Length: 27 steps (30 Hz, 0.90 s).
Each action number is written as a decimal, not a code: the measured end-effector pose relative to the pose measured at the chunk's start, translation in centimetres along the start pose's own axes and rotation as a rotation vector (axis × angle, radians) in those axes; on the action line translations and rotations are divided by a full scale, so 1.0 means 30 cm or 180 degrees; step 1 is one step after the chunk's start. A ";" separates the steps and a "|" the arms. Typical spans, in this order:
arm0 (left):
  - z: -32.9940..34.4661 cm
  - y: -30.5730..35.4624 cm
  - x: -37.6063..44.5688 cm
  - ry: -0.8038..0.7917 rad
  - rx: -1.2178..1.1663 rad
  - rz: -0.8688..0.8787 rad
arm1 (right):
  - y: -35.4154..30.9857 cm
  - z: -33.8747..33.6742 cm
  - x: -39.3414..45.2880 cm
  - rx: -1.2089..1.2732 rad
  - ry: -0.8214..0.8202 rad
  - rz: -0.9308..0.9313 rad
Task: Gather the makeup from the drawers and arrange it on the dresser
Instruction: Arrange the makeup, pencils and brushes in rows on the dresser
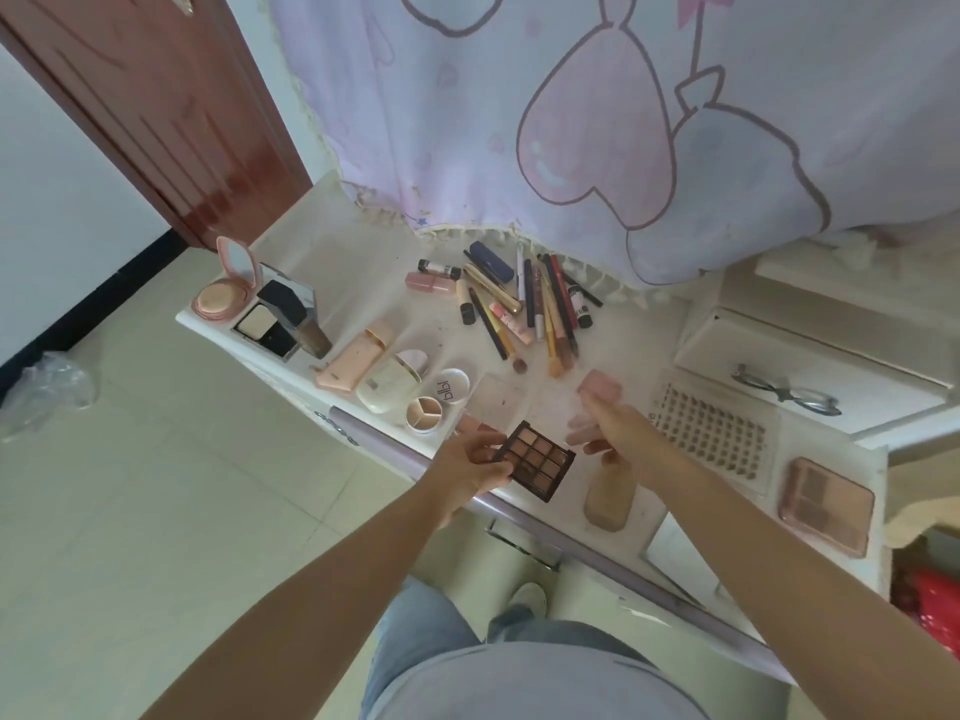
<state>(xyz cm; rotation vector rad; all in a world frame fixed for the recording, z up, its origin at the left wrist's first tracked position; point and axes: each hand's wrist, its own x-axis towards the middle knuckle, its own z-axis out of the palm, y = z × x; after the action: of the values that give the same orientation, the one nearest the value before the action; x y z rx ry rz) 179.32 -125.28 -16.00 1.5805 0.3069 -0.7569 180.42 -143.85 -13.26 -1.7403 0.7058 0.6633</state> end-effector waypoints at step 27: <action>0.040 -0.166 0.042 0.1322 -0.0114 -0.0435 | 0.041 0.065 0.128 -0.0185 0.0557 -0.0296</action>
<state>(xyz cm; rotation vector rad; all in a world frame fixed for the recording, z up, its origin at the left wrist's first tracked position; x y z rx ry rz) 176.92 -125.86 -20.67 1.6882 0.7329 -0.5166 181.90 -142.75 -17.34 -1.8890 0.7262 0.4760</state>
